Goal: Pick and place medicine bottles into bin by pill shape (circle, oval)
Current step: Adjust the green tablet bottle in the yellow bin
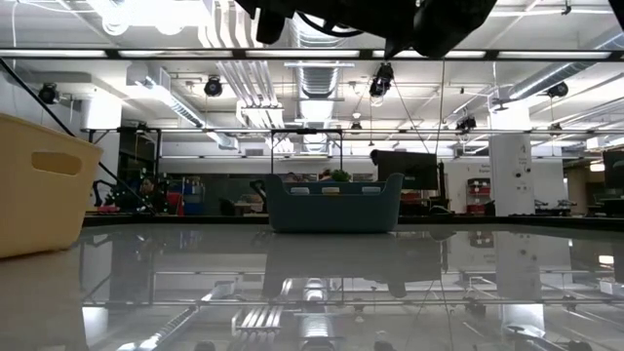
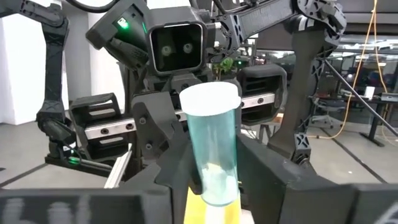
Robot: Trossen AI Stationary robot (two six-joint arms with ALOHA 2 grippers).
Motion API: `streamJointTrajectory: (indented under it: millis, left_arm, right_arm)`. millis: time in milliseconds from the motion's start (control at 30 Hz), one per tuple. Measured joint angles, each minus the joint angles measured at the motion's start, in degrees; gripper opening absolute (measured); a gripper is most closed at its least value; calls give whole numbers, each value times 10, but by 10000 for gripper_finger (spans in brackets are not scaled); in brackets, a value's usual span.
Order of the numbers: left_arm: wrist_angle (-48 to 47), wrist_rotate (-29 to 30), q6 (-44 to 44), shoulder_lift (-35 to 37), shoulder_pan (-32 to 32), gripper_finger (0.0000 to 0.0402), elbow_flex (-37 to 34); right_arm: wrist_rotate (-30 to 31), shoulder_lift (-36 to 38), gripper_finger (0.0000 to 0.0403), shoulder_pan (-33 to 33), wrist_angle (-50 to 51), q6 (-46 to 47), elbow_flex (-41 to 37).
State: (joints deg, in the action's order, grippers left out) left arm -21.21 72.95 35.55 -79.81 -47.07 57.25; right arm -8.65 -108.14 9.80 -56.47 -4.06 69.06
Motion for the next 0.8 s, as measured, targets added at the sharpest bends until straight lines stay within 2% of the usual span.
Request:
streamJointTrajectory:
  millis: [200,333,533,667,800]
  left_arm:
    - [2,0,1,0,0,66,0]
    - [2,-7,1,1,0,74,0]
    - [0,-50,-3,23,1,144,0]
    - [-7,-80,-18,42,0,192,-1]
    - [0,-94,-33,55,1,214,0]
  right_arm:
    - [0,0,77,0,0,-4,0]
    - [-1,0,73,0,3,-7,0]
    - [-7,0,81,0,21,-3,0]
    - [-7,11,81,0,66,-8,0]
    - [-3,18,81,-1,142,-17,-1]
